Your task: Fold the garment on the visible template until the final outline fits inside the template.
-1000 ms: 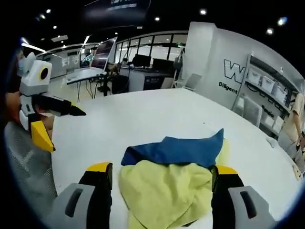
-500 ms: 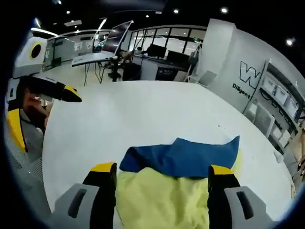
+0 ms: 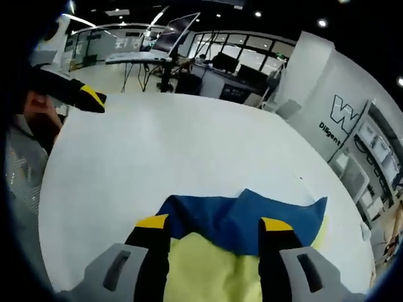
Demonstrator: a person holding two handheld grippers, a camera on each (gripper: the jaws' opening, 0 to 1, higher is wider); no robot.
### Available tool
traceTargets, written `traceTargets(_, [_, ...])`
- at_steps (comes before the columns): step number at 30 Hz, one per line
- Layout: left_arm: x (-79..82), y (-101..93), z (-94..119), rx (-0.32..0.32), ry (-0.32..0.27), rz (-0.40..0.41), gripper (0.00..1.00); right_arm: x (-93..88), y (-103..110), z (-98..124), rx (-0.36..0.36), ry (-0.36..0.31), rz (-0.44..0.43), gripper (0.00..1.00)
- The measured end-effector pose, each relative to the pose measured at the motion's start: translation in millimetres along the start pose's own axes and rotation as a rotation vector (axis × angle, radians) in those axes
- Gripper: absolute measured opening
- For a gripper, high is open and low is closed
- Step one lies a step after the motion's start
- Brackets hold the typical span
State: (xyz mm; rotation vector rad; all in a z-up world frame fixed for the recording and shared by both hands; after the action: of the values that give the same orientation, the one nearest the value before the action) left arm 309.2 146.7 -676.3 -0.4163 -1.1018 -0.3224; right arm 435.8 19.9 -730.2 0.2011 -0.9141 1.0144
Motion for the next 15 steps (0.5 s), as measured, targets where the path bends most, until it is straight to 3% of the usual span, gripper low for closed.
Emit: traceTargets(15, [-0.3,1.3,0,-0.002,-0.003,0.031,0.9,0.1,10,-24,0.012,0.035,0.165,0.39])
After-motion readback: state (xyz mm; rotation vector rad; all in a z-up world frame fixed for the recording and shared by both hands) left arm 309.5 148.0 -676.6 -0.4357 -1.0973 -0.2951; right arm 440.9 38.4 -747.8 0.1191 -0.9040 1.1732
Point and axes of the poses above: the point that each gripper's makers call its tool centre point, and the gripper's own axes: z roughly backward along the fingers, y roughly to its left, x roughly out of its top, the point moved 6 cm from there along z, roughly backward along the fingers, and after that the axes turned 8 degrees about -z, right-handed, at the moved point
